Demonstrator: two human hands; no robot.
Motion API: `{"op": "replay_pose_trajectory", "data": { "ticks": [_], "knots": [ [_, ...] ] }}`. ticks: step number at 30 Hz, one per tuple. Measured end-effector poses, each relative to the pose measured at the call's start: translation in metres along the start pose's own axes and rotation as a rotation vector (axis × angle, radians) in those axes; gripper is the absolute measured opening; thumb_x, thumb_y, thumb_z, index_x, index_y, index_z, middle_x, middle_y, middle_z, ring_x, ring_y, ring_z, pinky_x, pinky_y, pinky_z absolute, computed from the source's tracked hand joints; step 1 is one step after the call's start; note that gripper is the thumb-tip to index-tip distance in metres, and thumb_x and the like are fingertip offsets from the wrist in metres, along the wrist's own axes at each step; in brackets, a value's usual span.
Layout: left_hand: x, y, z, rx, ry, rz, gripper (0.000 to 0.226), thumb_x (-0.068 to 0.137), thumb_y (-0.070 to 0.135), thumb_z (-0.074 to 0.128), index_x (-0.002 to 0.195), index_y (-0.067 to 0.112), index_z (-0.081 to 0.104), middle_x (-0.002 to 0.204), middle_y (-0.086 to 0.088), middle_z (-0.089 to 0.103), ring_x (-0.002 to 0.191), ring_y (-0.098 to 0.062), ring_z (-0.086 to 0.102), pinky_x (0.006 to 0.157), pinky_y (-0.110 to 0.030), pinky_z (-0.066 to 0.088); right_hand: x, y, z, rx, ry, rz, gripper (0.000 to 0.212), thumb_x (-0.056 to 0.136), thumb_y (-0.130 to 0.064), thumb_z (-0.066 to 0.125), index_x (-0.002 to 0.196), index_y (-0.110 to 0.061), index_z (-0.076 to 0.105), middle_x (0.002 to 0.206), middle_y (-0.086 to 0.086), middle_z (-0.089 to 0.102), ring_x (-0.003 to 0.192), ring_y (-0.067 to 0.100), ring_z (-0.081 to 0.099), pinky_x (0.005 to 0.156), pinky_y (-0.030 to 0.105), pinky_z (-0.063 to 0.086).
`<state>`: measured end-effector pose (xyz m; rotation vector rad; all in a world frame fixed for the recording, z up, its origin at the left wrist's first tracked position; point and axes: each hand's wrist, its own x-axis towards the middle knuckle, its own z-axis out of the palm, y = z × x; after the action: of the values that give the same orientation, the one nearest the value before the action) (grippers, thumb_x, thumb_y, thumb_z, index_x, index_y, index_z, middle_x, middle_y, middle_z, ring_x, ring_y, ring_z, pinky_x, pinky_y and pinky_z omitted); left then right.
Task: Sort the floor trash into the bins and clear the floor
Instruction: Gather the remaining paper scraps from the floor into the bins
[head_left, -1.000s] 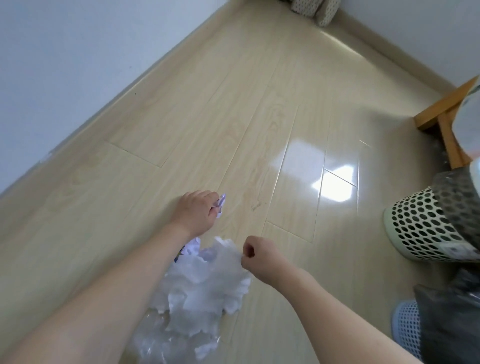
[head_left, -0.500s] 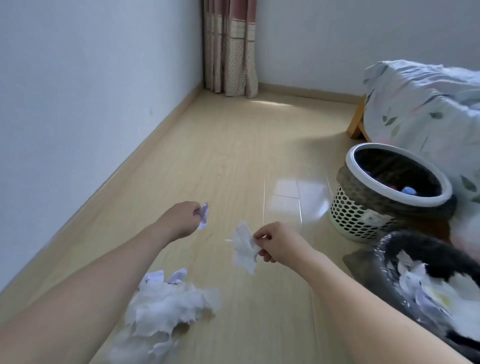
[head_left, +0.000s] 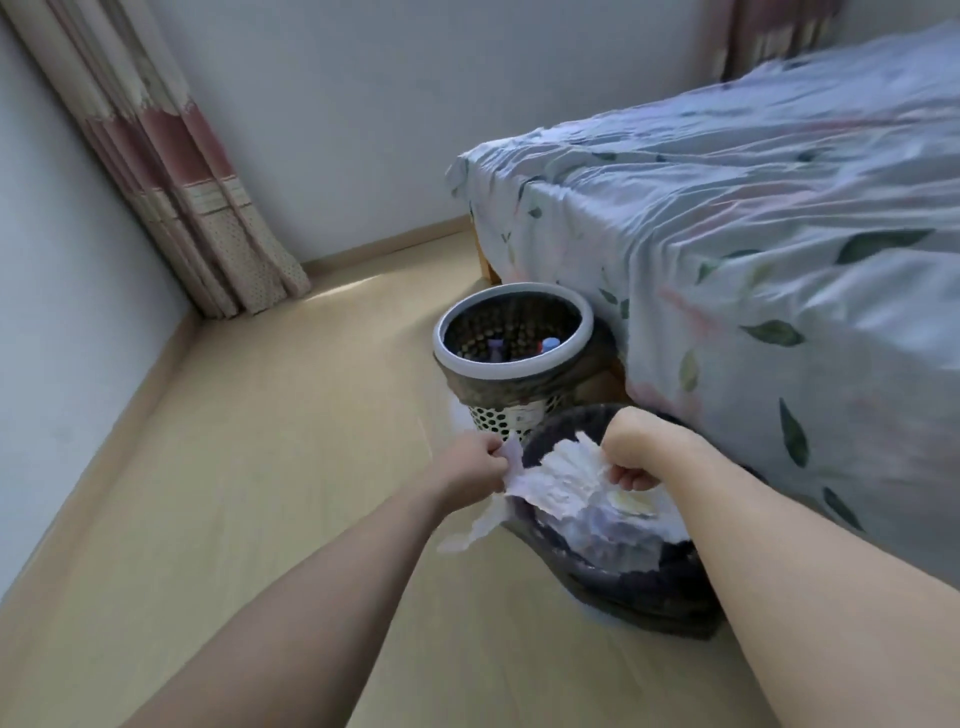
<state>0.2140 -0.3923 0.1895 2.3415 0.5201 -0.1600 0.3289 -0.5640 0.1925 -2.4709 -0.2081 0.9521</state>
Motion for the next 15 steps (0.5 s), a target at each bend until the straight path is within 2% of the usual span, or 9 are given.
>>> {"op": "replay_pose_trajectory", "data": {
  "ticks": [2,3,5,6,7,9,11,13,15],
  "knots": [
    [0.014,0.02,0.034,0.073,-0.062,0.007,0.008,0.076,0.016,0.045,0.069,0.015,0.047,0.063,-0.005,0.046,0.059,-0.02,0.043,0.057,-0.03,0.034,0.001,0.025,-0.011,-0.065,0.059,0.04,0.037,0.101,-0.02,0.034,0.073,-0.005,0.053,0.091,0.011,0.069,0.062,0.02,0.053,0.063,0.029,0.046],
    [0.02,0.026,0.048,0.129,-0.098,0.009,0.009,0.077,0.017,0.046,0.069,0.015,0.047,0.064,-0.006,0.044,0.059,-0.021,0.041,0.055,-0.031,0.032,0.001,0.034,-0.015,-0.113,0.08,0.04,0.035,0.101,-0.019,0.035,0.077,-0.004,0.054,0.097,0.01,0.067,0.068,0.02,0.054,0.067,0.027,0.046],
    [0.029,0.033,0.067,0.252,-0.116,-0.014,0.008,0.078,0.017,0.047,0.076,0.012,0.052,0.071,-0.008,0.051,0.067,-0.025,0.052,0.057,-0.03,0.037,0.001,0.044,-0.019,-0.186,0.109,0.02,0.029,0.101,-0.02,0.037,0.109,-0.002,0.059,0.117,0.01,0.058,0.099,0.023,0.058,0.085,0.028,0.047],
    [0.032,0.033,0.072,0.299,-0.087,-0.02,0.016,0.079,0.019,0.047,0.088,0.014,0.059,0.082,-0.006,0.059,0.08,-0.027,0.059,0.066,-0.03,0.046,0.004,0.046,-0.019,-0.211,0.137,0.008,0.034,0.099,-0.021,0.04,0.123,-0.004,0.056,0.127,0.011,0.054,0.114,0.026,0.054,0.094,0.031,0.045],
    [0.035,0.033,0.075,0.328,-0.032,-0.018,0.027,0.08,0.02,0.046,0.103,0.018,0.062,0.098,-0.004,0.064,0.095,-0.027,0.061,0.079,-0.034,0.05,0.007,0.048,-0.02,-0.234,0.166,0.001,0.037,0.096,-0.021,0.043,0.128,-0.005,0.056,0.128,0.012,0.055,0.118,0.029,0.052,0.097,0.034,0.044],
    [0.037,0.034,0.073,0.347,0.104,0.002,0.041,0.083,0.018,0.046,0.121,0.023,0.06,0.119,-0.001,0.063,0.112,-0.026,0.057,0.095,-0.039,0.047,0.011,0.045,-0.021,-0.215,0.234,-0.039,0.031,0.09,-0.015,0.048,0.116,-0.005,0.062,0.11,0.012,0.059,0.108,0.031,0.057,0.09,0.035,0.048],
    [0.037,0.033,0.064,0.354,0.2,0.033,0.04,0.086,0.016,0.045,0.122,0.024,0.06,0.124,-0.001,0.061,0.116,-0.025,0.054,0.098,-0.038,0.044,0.013,0.038,-0.023,-0.137,0.295,-0.107,0.02,0.086,-0.009,0.049,0.102,-0.006,0.06,0.099,0.011,0.058,0.094,0.03,0.058,0.079,0.032,0.049],
    [0.038,0.027,0.052,0.364,0.261,0.05,0.037,0.086,0.015,0.044,0.118,0.023,0.061,0.121,-0.003,0.062,0.114,-0.026,0.055,0.097,-0.04,0.045,0.015,0.029,-0.022,-0.081,0.332,-0.196,0.024,0.084,-0.008,0.048,0.106,-0.008,0.058,0.103,0.011,0.06,0.094,0.03,0.058,0.081,0.032,0.051],
    [0.038,0.017,0.039,0.365,0.306,0.015,0.036,0.086,0.015,0.043,0.116,0.022,0.062,0.12,-0.004,0.064,0.113,-0.027,0.056,0.096,-0.04,0.046,0.014,0.016,-0.014,-0.066,0.351,-0.285,0.035,0.085,-0.011,0.046,0.119,-0.011,0.056,0.117,0.011,0.059,0.107,0.03,0.057,0.092,0.038,0.051]
  ]
}}
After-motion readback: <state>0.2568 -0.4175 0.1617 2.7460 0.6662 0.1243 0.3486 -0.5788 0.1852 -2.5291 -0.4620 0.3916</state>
